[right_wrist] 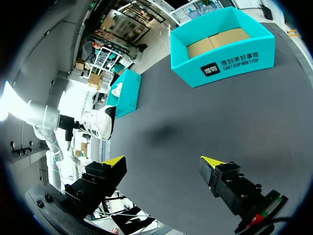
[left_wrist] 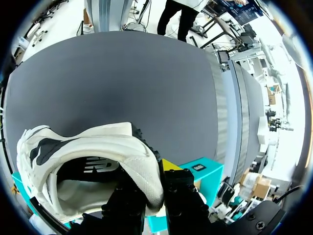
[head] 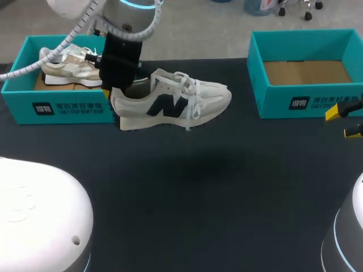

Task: Take the shoe out of the shoebox, open the shoe tongue, remove and reinsert the insole, then place the shoe into the shoebox

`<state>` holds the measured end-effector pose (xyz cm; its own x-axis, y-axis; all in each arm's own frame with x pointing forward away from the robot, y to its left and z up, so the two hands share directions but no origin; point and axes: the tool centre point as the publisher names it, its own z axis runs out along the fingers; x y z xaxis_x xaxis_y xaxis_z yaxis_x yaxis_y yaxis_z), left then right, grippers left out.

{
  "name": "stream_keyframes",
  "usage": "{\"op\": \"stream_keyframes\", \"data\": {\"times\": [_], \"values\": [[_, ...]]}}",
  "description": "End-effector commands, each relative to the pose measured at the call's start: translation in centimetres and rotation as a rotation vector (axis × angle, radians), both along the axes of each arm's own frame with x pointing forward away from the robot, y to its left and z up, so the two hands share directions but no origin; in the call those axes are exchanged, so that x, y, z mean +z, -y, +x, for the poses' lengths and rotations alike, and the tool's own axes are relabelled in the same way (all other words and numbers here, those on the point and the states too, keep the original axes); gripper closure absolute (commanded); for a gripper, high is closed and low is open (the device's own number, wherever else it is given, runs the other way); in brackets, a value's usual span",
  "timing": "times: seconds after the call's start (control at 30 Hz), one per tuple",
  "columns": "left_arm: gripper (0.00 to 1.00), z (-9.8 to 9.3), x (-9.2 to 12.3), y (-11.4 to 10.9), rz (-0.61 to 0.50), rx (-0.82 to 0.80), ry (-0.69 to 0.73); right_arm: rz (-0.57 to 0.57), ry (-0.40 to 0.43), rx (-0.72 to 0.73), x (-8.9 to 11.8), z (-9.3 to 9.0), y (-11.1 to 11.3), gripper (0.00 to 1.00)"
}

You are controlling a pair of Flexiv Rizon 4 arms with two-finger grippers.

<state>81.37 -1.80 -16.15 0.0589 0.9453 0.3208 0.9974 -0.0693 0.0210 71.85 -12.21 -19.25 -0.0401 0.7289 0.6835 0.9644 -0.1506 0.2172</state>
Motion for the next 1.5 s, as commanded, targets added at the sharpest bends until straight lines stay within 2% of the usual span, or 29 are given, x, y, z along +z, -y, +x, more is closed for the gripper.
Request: {"op": "stream_keyframes", "data": {"times": [0.03,0.27,0.83,1.07,1.33,1.5], "values": [[1.0,-1.0,0.2,0.9,0.005,-0.011,0.019,-0.003,-0.001,-0.002,0.0,0.0,-0.1,0.0],[1.0,-1.7,-0.4,2.3,0.065,-0.019,0.021,-0.003,-0.001,-0.002,0.0,0.0,-0.1,0.0],[1.0,-1.7,-0.5,2.3,0.063,-0.016,0.024,-0.003,-0.001,-0.002,0.0,0.0,-0.1,0.0],[1.0,-2.6,-2.7,3.0,0.093,-0.056,0.075,-0.003,-0.001,-0.002,0.0,0.0,-0.1,0.0],[1.0,-2.6,-7.0,3.0,0.093,-0.041,0.038,-0.003,-0.001,-0.002,0.0,0.0,-0.1,0.0],[1.0,-2.2,-9.8,3.5,0.069,-0.03,0.071,-0.003,-0.001,-0.002,0.0,0.0,-0.1,0.0]]}}
